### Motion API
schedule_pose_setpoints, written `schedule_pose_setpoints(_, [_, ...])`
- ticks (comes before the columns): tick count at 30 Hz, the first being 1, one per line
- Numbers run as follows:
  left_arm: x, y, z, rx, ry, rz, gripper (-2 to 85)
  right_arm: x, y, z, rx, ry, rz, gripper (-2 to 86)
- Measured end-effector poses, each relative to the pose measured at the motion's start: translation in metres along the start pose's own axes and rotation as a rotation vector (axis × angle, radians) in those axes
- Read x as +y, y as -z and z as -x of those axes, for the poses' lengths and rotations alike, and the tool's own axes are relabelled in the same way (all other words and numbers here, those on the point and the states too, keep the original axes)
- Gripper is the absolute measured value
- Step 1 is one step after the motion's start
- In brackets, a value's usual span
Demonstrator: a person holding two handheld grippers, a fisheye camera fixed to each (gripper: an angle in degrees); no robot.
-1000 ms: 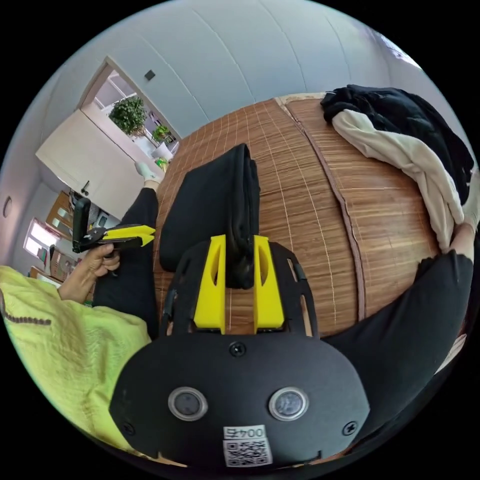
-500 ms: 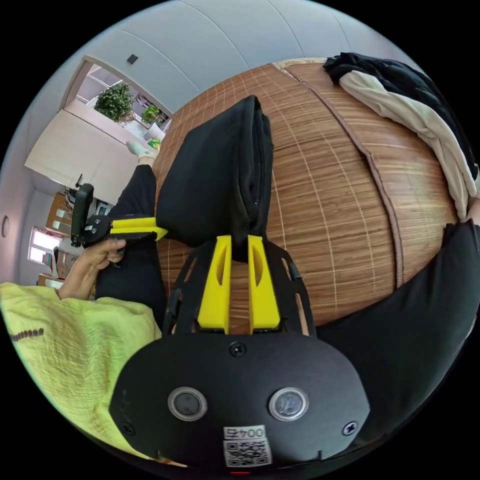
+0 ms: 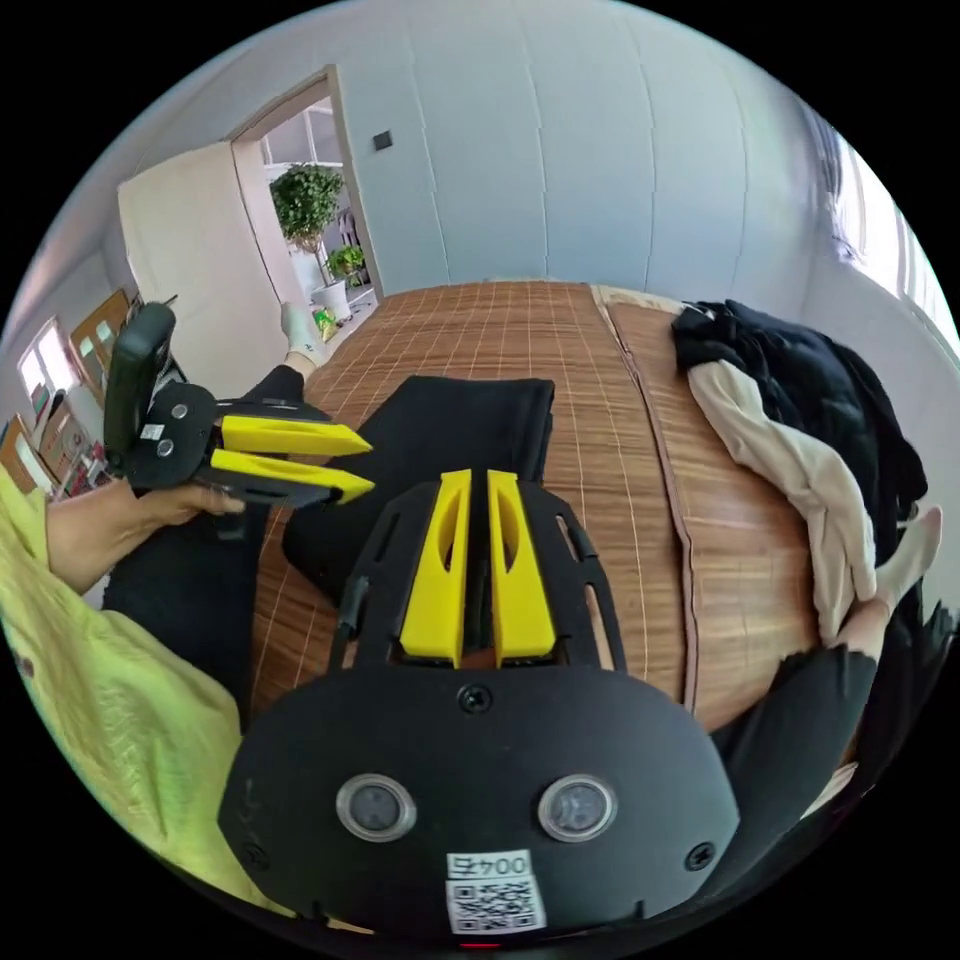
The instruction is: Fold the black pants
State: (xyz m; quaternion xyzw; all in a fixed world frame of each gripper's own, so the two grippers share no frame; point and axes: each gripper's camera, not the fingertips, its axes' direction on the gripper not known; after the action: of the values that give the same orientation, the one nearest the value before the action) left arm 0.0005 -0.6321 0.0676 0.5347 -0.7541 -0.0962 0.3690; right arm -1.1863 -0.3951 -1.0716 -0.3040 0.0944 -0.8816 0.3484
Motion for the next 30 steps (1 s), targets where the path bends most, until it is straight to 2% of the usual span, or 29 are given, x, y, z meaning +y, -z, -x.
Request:
schedule_pose_setpoints(3, [-0.019, -0.029, -0.019, -0.077, -0.066, 0.018, 8.6, -0.018, -0.036, -0.002, 0.035, 0.001, 0.052, 2.2])
schedule_pose_setpoints(7, [-0.016, -0.062, -0.02, 0.049, 0.025, 0.043, 8.0, -0.009, -0.099, -0.02, -0.005, -0.071, 0.189, -0.2])
schedule_pose_setpoints(15, [-0.009, -0.052, -0.045, 0.009, 0.015, 0.013, 7.6, -0.003, -0.106, -0.018, -0.094, -0.177, 0.102, 1.1])
schedule_pose_setpoints(17, [-0.008, -0.034, -0.047, -0.039, 0.012, -0.031, 7.4, -0.009, -0.089, -0.015, -0.119, -0.177, 0.079, 6.3])
schedule_pose_setpoints(20, [-0.007, -0.018, -0.037, -0.107, 0.014, -0.085, 7.1, -0.02, -0.071, -0.008, -0.129, -0.16, -0.003, 9.3])
schedule_pose_setpoints(22, [-0.011, -0.025, -0.023, -0.119, 0.038, -0.067, 6.9, -0.036, -0.071, -0.005, -0.15, -0.138, 0.017, 8.7])
schedule_pose_setpoints(27, [-0.023, -0.076, 0.01, -0.146, 0.091, 0.04, 6.1, -0.092, -0.102, 0.015, -0.059, -0.051, 0.068, 9.3])
schedule_pose_setpoints(30, [-0.024, -0.108, 0.016, -0.171, 0.091, 0.109, 4.8, -0.12, -0.14, 0.019, -0.135, -0.049, 0.125, 10.2])
